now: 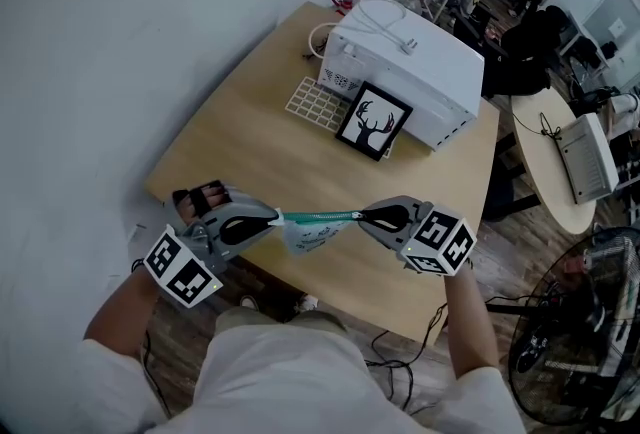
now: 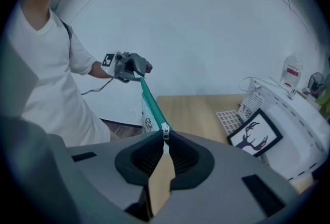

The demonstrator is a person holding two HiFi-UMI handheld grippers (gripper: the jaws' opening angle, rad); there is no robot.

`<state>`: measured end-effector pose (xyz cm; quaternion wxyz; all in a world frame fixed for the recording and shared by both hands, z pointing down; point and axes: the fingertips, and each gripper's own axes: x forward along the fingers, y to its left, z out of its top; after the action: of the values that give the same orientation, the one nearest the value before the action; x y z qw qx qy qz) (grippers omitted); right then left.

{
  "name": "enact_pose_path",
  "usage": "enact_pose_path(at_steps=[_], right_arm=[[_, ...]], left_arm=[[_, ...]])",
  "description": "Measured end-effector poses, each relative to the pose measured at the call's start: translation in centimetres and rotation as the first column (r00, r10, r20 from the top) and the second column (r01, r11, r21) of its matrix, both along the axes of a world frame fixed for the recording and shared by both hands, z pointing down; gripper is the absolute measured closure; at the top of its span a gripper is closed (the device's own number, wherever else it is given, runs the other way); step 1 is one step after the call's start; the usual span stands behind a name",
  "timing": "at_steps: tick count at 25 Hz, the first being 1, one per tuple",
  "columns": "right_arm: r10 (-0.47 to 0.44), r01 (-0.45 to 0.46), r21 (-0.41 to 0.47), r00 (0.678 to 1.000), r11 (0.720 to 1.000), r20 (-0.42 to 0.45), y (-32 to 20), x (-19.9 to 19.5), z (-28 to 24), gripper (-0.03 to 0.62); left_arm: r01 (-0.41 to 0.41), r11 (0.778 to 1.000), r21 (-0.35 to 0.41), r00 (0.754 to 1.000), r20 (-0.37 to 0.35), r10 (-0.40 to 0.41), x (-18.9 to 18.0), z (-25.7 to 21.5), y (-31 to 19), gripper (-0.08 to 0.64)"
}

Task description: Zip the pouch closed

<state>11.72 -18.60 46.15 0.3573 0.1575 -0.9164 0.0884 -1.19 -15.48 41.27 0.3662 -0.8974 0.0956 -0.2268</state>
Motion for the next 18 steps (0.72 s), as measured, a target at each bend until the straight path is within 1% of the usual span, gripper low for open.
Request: enact_pose_path(at_steps=[2,5,8,18], right_arm=[[0.015,-0.014,0.025,0.999,1.0,-0.038,-0.26,0.64,0.22,0.558],[0.03,-0.029,0.024,0.999,0.999,-0.022,-0.34,0.76,0.13,0.558],[0.034,-0.033,0.03,0.999,0.999,-0.026,-0.34,0.79,0.16,0.558],[0.042,-0.042,0.012,0.999,0.999,0.005,0.07,1.27,0.21,0.557]], left_arm=[[0.015,1.0,-0.005,1.0,-0.011,-0.015,-0.28,-0.25,-0.24,0.535],[0.018,1.0,0.001,1.0,-0.01,-0.018,-0.37,-0.44,-0.32,0.535],[0.017,1.0,0.009,1.0,0.001,-0.017,-0.32,-0.44,-0.14,0.535],[0.042,0.999,-0.015,0.999,-0.016,-0.042,-0.58,-0.17,0.06,0.535]])
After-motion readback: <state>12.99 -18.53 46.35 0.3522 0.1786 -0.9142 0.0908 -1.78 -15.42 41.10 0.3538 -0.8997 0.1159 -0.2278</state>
